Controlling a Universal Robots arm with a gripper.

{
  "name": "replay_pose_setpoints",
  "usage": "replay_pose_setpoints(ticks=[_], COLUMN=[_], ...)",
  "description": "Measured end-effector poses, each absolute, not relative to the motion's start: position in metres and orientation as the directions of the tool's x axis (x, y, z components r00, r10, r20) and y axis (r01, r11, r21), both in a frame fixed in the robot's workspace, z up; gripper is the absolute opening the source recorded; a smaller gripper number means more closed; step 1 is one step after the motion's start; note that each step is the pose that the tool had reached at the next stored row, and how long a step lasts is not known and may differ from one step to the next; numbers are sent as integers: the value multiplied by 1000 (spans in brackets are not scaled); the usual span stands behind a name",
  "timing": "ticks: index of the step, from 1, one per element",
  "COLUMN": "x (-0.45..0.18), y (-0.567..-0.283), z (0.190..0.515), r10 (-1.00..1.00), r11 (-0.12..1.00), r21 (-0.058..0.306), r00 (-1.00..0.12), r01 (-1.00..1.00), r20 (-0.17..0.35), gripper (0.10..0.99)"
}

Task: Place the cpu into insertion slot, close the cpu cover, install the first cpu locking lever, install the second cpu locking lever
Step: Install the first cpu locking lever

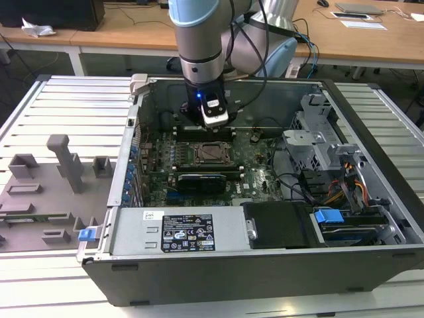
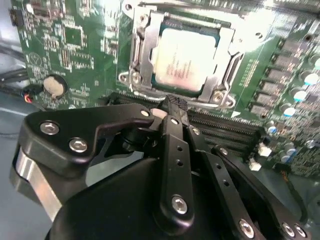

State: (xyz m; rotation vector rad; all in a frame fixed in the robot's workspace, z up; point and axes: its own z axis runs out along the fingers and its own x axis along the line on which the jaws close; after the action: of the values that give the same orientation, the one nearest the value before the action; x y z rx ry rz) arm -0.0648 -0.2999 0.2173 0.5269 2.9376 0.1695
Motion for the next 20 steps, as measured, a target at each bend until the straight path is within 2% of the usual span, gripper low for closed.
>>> replay_pose_setpoints(ticks=[5,9,11,20], x=[-66,-66,-66,-66], y=[-306,-309,-310,-310], z=[217,217,217,214], r10=[346,336,330,127], r11=[937,942,943,992], r21=[92,29,12,4], r00=[-927,-928,-929,-978], r01=[336,336,333,129], r20=[-146,-162,-164,-163], gripper=[106,106,106,106])
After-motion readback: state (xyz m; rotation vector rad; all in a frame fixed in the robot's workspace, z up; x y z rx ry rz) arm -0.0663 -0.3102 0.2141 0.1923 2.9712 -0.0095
